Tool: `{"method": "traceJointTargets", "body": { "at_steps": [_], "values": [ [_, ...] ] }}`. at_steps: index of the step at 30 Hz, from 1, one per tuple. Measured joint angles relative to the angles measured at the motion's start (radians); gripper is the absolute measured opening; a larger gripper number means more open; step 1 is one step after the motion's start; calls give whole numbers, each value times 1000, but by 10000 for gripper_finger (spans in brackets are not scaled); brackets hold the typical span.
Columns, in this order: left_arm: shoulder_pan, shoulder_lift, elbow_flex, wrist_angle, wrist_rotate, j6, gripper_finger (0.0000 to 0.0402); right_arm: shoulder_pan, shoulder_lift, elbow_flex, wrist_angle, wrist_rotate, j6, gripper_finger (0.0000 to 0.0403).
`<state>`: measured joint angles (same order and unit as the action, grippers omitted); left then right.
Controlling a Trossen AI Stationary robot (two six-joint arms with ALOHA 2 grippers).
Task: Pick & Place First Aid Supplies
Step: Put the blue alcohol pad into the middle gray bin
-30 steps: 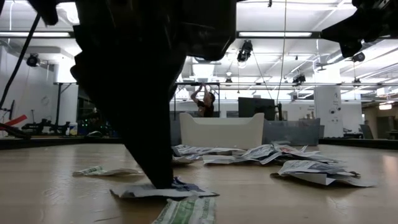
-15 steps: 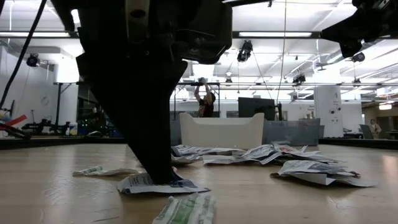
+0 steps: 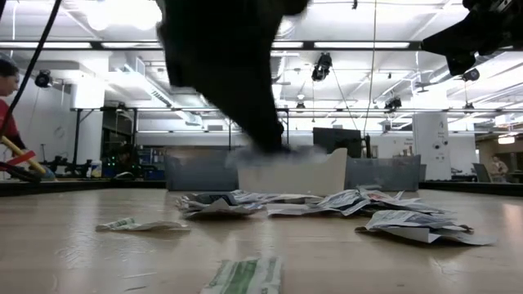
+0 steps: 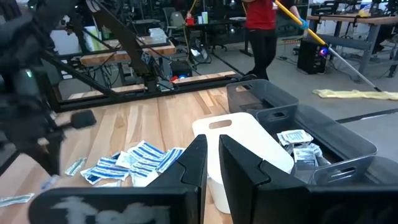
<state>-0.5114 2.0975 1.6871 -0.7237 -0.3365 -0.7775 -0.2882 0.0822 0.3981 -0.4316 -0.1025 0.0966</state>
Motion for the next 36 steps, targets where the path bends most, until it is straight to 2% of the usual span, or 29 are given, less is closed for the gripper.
{"method": "traceJointTargets", "body": {
  "at_steps": [5,10,15,18,25,30,36],
  "values": [
    [7,-69,26,-12,-79,48,1,0,0,0,0,0,0,38],
    [16,-157,48,-10,-287,113,0,0,0,0,0,0,-1,38],
    [58,-231,47,-11,-476,251,0,0,0,0,0,0,-1,38],
    [108,-260,48,-10,-534,381,0,0,0,0,0,0,-1,38],
    [292,-267,70,17,-513,730,0,0,0,0,0,0,0,38],
    [447,-266,77,72,-380,939,0,0,0,0,0,0,0,38],
    [621,-265,77,93,-213,1098,0,0,0,0,0,0,0,38]
  ]
}}
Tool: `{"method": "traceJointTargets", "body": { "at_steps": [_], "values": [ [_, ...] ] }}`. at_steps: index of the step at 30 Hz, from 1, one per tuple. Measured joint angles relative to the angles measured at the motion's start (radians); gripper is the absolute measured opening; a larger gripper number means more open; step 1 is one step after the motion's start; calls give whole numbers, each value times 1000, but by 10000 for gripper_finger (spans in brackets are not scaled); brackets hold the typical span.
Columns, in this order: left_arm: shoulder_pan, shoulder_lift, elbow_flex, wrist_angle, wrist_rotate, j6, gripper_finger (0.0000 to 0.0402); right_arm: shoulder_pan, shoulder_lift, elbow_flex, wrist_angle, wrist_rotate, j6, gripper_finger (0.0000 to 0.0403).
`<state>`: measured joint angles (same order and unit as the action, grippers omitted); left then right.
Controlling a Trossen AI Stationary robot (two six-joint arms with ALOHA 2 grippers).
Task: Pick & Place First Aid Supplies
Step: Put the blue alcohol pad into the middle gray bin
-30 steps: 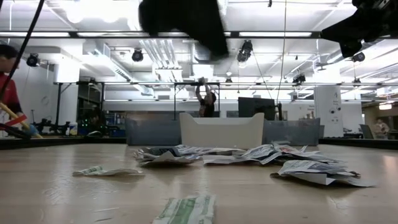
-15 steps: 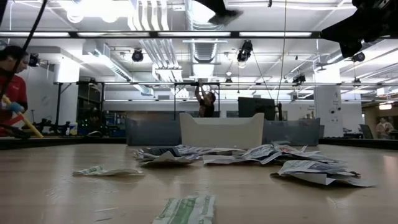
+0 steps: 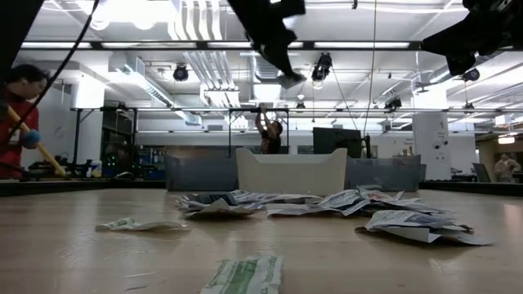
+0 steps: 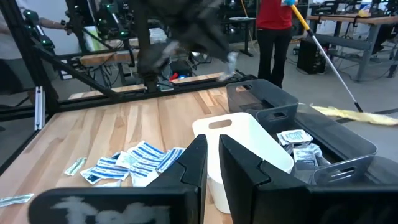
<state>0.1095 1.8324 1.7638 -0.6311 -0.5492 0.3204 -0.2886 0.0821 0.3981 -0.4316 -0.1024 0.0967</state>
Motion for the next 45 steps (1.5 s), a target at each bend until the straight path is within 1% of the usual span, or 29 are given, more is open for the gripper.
{"method": "traceJointTargets", "body": {
  "at_steps": [8,10,17,22,26,34,41,45],
  "values": [
    [172,24,0,53,230,160,0,0,0,0,0,0,0,38],
    [200,37,0,75,264,203,0,0,0,0,0,0,0,38],
    [261,96,10,102,319,361,0,0,0,0,0,0,-1,38],
    [299,166,52,102,403,439,0,0,0,0,0,0,-2,38],
    [335,230,95,95,452,469,0,0,0,0,0,0,-1,38],
    [398,371,215,70,537,481,0,0,0,0,0,0,1,38],
    [410,474,314,18,548,494,0,0,0,0,0,0,0,38],
    [410,494,328,-12,555,494,0,0,0,0,0,0,0,38]
  ]
}}
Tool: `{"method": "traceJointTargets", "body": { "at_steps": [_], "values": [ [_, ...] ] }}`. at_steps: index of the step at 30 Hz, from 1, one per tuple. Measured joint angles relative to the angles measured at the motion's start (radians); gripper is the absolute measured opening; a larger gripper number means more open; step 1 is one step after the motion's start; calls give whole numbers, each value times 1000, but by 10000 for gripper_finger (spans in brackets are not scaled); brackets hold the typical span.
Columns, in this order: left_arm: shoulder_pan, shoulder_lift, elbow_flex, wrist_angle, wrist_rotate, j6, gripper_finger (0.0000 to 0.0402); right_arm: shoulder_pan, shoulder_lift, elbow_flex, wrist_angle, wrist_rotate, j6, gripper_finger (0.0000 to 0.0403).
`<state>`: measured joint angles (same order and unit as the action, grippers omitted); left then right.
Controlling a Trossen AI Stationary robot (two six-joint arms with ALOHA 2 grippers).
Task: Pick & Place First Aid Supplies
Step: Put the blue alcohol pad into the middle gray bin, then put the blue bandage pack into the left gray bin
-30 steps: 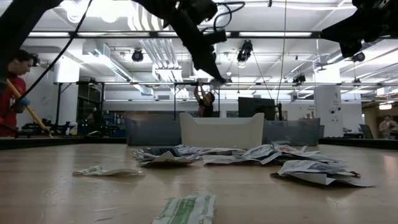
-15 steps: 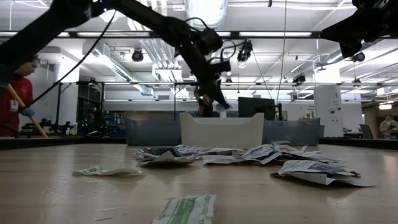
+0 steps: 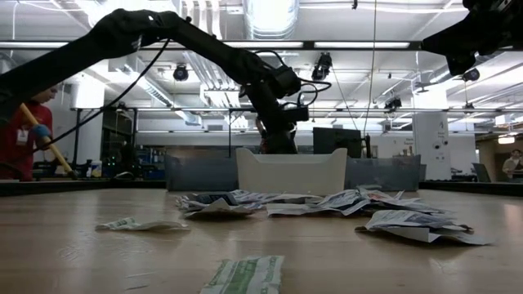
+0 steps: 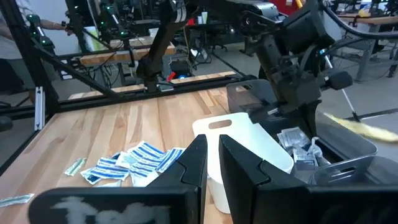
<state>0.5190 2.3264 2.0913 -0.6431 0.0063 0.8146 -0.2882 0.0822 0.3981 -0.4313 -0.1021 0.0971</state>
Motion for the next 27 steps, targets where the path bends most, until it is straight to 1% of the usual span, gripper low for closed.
{"method": "traceJointTargets", "body": {
  "at_steps": [6,9,13,17,20,23,26,27],
  "values": [
    [0,0,-3,5,-7,-1,1,0,0,0,0,0,0,38],
    [0,0,-3,6,-7,-1,8,0,0,0,0,0,0,38],
    [1,-1,-3,6,-7,-1,29,0,0,0,0,0,0,38],
    [0,-3,7,3,-12,-3,62,0,0,0,0,0,0,38],
    [-7,-4,44,0,-77,-9,87,0,0,0,0,0,0,38],
    [-30,-9,109,-17,-210,-9,101,0,0,0,0,0,0,38],
    [-69,-20,181,-60,-344,-14,105,0,0,0,0,0,0,38],
    [-85,-22,206,-79,-374,-24,105,0,0,0,0,0,0,38]
  ]
}}
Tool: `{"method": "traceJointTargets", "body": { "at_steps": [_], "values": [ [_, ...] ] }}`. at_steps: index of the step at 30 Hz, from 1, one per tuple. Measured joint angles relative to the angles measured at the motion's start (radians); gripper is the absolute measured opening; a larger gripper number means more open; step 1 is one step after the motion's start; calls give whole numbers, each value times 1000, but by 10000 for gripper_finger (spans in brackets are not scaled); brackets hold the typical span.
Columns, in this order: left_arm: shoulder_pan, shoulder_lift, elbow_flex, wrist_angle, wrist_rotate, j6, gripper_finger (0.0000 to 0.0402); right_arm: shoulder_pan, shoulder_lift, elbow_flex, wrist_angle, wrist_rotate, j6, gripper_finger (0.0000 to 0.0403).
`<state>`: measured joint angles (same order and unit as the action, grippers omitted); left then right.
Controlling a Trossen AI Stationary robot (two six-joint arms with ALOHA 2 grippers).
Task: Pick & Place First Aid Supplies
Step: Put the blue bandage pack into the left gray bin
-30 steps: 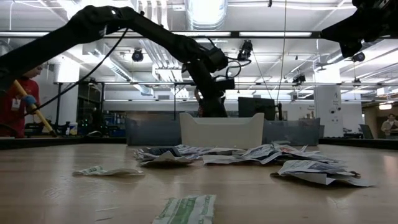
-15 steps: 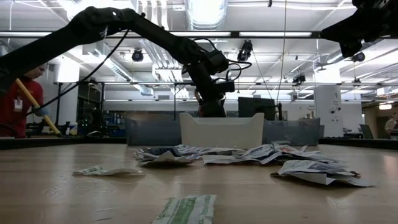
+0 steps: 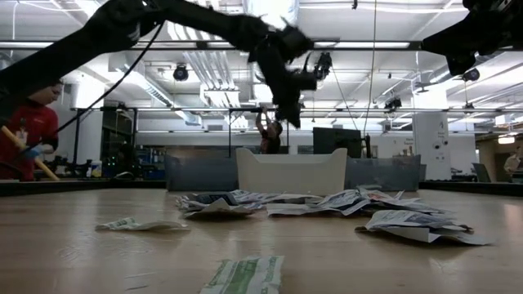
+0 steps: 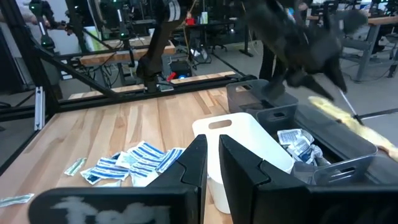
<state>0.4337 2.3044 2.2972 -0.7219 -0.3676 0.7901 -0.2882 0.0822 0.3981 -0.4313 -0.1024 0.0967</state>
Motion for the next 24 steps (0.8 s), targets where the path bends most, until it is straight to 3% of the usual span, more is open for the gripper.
{"method": "traceJointTargets", "body": {
  "at_steps": [3,6,15,24],
  "values": [
    [-53,-14,61,-62,-70,-67,106,0,0,0,0,0,-1,38],
    [-112,-79,11,-69,-108,-127,106,0,0,0,0,0,-1,38],
    [-315,-202,-14,-246,-125,-414,106,-1,0,0,0,0,-1,38],
    [-539,-228,-14,-382,-123,-773,106,0,0,0,0,0,1,38]
  ]
}}
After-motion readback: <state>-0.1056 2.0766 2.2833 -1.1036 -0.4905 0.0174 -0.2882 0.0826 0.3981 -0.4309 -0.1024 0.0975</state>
